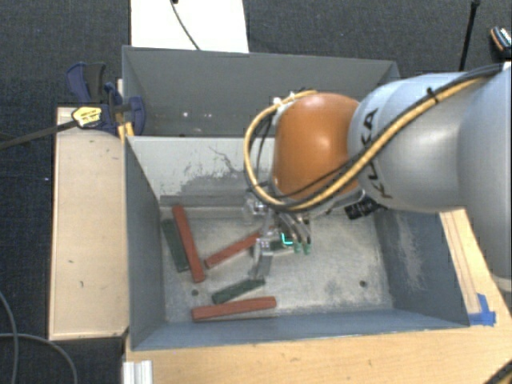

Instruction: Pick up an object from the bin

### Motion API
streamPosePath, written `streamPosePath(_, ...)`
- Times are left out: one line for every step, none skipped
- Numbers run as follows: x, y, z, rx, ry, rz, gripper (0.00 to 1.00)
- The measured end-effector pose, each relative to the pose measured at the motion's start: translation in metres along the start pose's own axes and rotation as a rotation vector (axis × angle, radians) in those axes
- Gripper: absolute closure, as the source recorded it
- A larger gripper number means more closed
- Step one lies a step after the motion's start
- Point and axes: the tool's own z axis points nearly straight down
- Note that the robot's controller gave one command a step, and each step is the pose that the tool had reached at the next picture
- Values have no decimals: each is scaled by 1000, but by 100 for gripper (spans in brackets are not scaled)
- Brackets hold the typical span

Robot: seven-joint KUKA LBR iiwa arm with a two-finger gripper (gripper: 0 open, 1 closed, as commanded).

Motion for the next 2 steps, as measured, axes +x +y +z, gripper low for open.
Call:
streamPosePath(-42, -4, 91, 0, -3, 18, 0)
streamPosePath(-43, -4, 86, -2, -8, 21, 100)
